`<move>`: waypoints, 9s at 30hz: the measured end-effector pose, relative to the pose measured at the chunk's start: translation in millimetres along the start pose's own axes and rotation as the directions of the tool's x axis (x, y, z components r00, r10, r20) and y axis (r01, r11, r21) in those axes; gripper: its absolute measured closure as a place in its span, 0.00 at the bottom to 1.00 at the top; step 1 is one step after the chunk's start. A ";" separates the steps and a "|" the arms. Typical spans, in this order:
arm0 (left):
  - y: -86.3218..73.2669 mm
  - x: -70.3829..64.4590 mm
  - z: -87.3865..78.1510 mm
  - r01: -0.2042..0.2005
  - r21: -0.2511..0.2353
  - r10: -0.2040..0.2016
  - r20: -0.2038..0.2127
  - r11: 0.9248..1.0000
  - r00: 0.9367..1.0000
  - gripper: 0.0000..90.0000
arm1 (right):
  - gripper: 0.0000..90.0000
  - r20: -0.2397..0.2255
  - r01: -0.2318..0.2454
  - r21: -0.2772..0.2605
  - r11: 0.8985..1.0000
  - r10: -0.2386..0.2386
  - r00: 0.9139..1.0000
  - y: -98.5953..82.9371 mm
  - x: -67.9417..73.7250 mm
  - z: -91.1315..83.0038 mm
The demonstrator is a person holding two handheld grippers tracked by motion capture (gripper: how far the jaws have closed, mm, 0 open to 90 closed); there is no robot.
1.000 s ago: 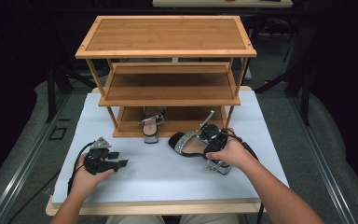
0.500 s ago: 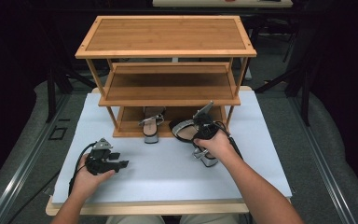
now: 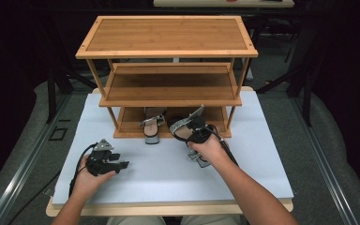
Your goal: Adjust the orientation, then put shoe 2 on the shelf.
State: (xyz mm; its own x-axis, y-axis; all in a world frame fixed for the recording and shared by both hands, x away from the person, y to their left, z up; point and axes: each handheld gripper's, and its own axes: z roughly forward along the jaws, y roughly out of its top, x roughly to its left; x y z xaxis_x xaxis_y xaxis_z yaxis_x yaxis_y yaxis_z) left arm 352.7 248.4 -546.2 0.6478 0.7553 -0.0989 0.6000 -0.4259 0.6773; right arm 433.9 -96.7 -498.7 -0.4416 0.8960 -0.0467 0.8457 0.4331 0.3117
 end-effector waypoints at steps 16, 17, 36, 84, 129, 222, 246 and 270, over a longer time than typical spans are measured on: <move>-1.2 1.8 -0.6 0.015 -0.007 -0.015 -0.017 1.000 1.000 0.49 | 0.47 -0.193 0.065 -0.177 0.982 -0.099 0.976 -20.7 -20.3 -73.6; -1.2 2.0 -0.9 0.016 -0.005 -0.016 -0.019 1.000 1.000 0.49 | 0.47 -0.198 0.090 -0.200 0.976 -0.131 0.971 -24.4 -22.9 -78.4; -1.0 2.2 -1.1 0.026 -0.008 -0.026 -0.010 1.000 1.000 0.49 | 0.45 -0.176 0.221 -0.244 0.944 -0.267 0.947 -112.0 -57.5 -46.3; 0.8 -1.0 2.0 0.016 -0.003 -0.016 0.009 1.000 1.000 0.49 | 0.42 -0.219 0.182 -0.357 0.916 -0.272 0.937 -96.9 7.0 12.8; -0.3 -2.0 5.2 0.007 0.010 -0.007 0.014 1.000 1.000 0.49 | 0.64 -0.127 0.040 -0.418 0.907 -0.102 0.987 -28.7 -15.6 9.9; 113.1 -15.7 86.6 0.143 -0.015 -0.144 -0.051 0.990 0.988 1.00 | 0.93 -0.132 -0.104 -0.475 0.874 0.046 0.990 -18.1 1.7 25.4; 95.0 -6.7 51.2 0.155 -0.058 -0.157 -0.015 0.986 0.988 0.98 | 0.77 -0.124 -0.069 -0.447 0.892 0.015 0.992 -49.8 -20.1 4.1; 30.5 -2.0 -25.8 0.193 -0.138 -0.193 0.010 0.971 0.981 0.61 | 0.52 -0.217 -0.138 -0.472 0.871 0.037 0.975 -128.8 -56.4 -30.3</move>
State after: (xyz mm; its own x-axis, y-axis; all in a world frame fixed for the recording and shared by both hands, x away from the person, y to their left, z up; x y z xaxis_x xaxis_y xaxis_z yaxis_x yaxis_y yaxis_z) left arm 357.6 246.8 -506.5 0.5242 0.8184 -0.2354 0.6429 -0.1991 0.7397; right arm 340.8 -206.0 -507.4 -0.4647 0.8686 0.1720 0.6559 0.2071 0.7259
